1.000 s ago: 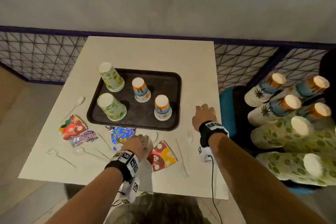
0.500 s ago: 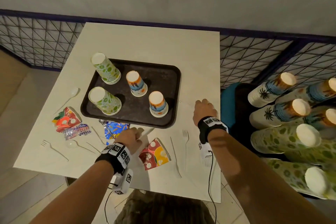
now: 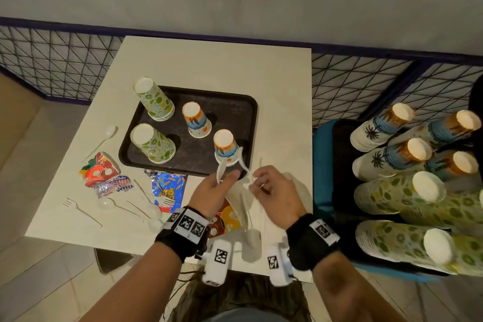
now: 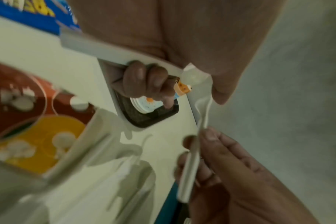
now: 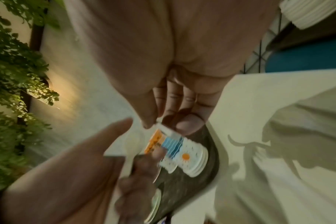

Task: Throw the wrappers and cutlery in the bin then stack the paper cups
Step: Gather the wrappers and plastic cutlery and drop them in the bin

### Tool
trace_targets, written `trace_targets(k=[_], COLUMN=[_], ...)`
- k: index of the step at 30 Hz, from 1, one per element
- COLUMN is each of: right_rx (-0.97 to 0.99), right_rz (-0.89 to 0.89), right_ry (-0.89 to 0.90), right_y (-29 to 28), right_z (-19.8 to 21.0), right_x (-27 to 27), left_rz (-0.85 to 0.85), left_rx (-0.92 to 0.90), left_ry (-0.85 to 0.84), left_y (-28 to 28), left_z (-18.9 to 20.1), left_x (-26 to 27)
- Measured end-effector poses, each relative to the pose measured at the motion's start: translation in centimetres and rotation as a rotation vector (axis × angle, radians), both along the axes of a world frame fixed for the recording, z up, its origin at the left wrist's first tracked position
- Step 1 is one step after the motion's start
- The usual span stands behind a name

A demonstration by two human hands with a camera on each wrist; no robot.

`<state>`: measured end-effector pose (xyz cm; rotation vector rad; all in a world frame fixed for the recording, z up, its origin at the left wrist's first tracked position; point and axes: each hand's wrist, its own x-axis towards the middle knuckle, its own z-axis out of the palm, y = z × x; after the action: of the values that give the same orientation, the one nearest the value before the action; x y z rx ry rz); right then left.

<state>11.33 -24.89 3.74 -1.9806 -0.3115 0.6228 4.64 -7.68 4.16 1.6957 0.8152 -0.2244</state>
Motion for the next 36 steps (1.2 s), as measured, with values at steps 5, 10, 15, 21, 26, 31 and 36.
trace_targets(k=[5,10,15,21,26,31,36], right_rx=[0.052,-0.282,-0.660,-0.692,-0.388,-0.005,0.021], right_rz=[0.096,0.131,0.238,0.268,0.113,0.045,0.014], right_ry=[0.051,-0.089,-0.067,-0.155,-0.002,0.120,0.129], right_y=[0.2,-1.7,-1.3,-0.2,-0.7,-0.7,-2.3], right_z=[-1.8,-4.0,-6.3,-7.3,-7.3,-6.0,-5.0], right_x=[-3.8,-3.1,-1.9,-1.8,-1.9,-4.1,-3.1], left_rz=[-0.040,0.012,0.059,0.023,0.034,-0.019,-0.027], left_rx=[-0.040,0.037,-0.044,0.060,0.080,0.023,0.010], left_ry=[0.008,0.071,0.121,0.138,0.138,0.129,0.138], left_y=[-2.3,-1.9,-1.7,-2.4,-2.3,-3.4,-3.6], left_z=[-1.2,-2.8,-4.1,-4.8,-5.3,-5.5,-6.2], left_x=[0.4,-0.6,-1.7,-2.2,-2.1,-1.4,-1.3])
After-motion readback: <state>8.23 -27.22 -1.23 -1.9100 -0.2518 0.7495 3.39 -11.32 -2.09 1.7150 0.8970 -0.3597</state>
